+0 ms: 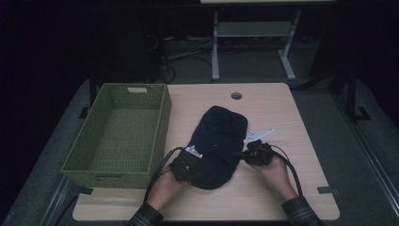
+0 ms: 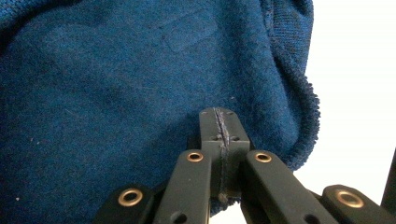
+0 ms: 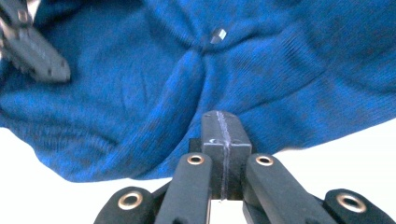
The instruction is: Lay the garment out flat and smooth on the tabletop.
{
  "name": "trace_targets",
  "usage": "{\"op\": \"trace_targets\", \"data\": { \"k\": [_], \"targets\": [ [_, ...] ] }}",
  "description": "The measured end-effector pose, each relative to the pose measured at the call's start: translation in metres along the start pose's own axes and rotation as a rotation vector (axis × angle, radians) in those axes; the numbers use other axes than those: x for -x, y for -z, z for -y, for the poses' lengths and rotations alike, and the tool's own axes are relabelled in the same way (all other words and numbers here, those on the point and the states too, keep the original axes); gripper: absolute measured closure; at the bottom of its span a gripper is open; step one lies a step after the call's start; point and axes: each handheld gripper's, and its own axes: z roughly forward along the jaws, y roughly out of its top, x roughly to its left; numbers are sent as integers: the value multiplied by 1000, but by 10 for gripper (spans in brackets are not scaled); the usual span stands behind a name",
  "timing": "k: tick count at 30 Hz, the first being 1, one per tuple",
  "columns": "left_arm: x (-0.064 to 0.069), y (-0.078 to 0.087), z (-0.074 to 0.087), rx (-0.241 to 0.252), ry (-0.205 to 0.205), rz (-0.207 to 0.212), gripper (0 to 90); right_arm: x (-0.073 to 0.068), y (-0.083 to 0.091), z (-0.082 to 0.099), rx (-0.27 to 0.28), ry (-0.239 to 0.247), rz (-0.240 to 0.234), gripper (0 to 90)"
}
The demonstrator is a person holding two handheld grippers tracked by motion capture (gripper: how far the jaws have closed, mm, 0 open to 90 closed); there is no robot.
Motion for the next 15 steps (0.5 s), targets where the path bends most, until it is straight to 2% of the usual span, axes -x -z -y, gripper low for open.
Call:
{"op": "trace_targets", "data": {
  "k": [3, 7, 9, 12, 15],
  "targets": [
    [0, 0, 0, 2, 2, 2, 900, -5, -9, 7, -39, 5, 4, 899],
    [-1, 0, -1, -4, 2, 10, 896, -5, -11, 8, -37, -6, 2, 899],
    [-1, 0, -2, -14, 0, 18, 859, -4, -11, 8, -36, -15, -3, 900],
    [2, 1, -5, -18, -5, 4, 813, -4, -10, 8, -44, -11, 0, 900],
    [3, 6, -9, -4, -10, -8, 804, -4, -8, 9, -54, -2, 14, 900]
  ]
}}
